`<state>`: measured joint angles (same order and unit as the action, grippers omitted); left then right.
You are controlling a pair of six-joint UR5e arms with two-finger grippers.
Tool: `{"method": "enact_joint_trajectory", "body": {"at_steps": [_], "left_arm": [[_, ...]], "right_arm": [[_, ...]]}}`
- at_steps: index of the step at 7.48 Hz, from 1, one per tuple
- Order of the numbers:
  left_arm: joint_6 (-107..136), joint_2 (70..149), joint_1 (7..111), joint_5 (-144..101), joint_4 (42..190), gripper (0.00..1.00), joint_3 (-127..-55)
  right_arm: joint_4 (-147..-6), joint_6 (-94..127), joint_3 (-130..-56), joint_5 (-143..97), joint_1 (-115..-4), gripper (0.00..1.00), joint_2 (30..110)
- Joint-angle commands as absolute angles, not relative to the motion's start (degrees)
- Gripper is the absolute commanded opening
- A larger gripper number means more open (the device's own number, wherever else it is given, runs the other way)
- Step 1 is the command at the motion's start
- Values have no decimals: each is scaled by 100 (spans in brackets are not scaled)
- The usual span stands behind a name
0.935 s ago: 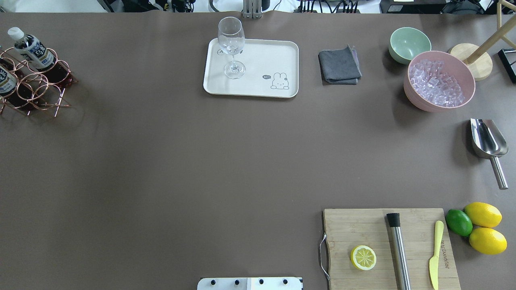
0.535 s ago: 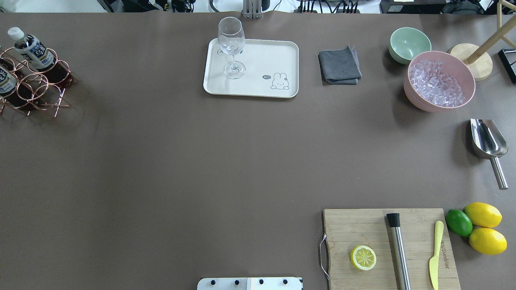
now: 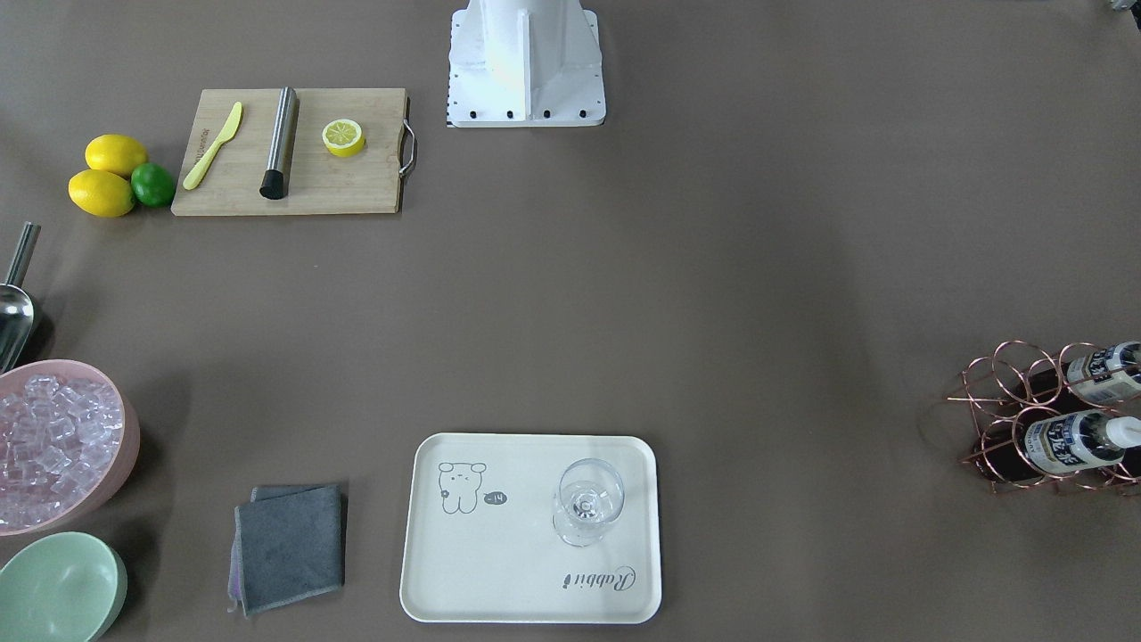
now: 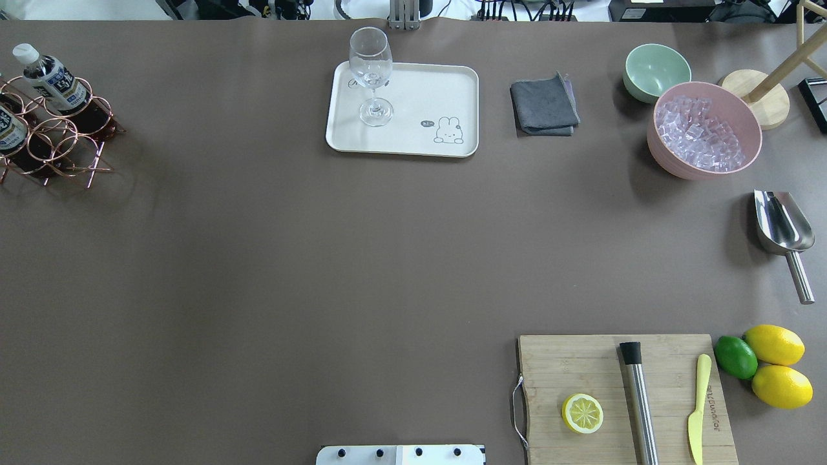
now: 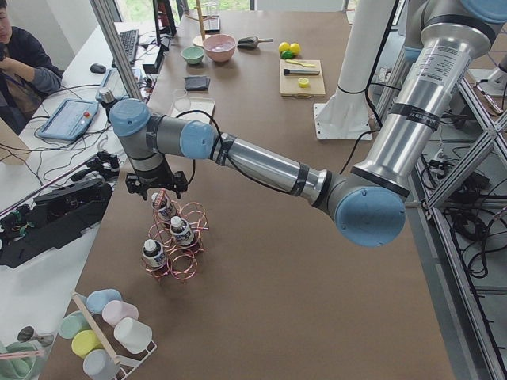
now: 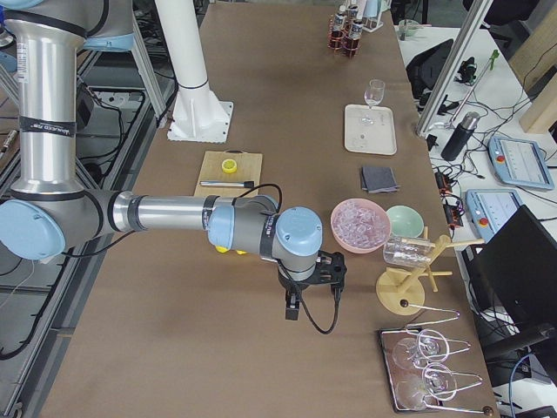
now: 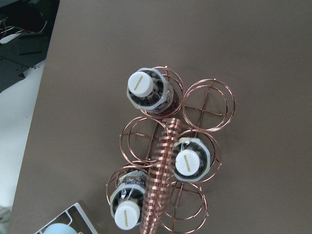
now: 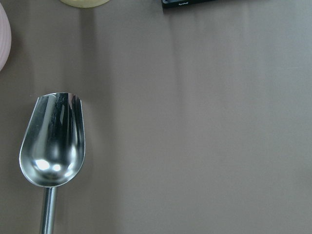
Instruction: Take tea from basket to plate
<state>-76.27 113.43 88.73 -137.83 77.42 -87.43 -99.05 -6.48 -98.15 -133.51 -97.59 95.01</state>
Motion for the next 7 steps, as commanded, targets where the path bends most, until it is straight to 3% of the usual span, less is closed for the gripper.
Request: {"method": "enact_joint_trajectory", "body": {"at_steps": [1,3,4,5,6,7], "left_arm": [[-7743,11470,8754,-13808,7996,96,-8421],[-7813,11278,8798,-13799,8295,87,-8455],[-7813,11224,8824,-13799,8384,75,-8464],[-7813,11128,8842,-13808,8393,52,-8525],[-7805,11066,8859,-13799,8385,17,-8595],[-7805,11022,8885,-13808,8385,5,-8639]], "right_arm": [[-9905,-642,-9809,-13351,-9756,100,9501],[-9905,-650,-9809,-13351,-9756,100,9501],[-9905,-650,-9809,-13351,-9756,100,9501],[-9905,-650,-9809,-13351,-9756,100,9492],[-9905,-642,-9809,-13351,-9756,100,9501],[-9905,-650,-9809,-13351,-9756,100,9492]]}}
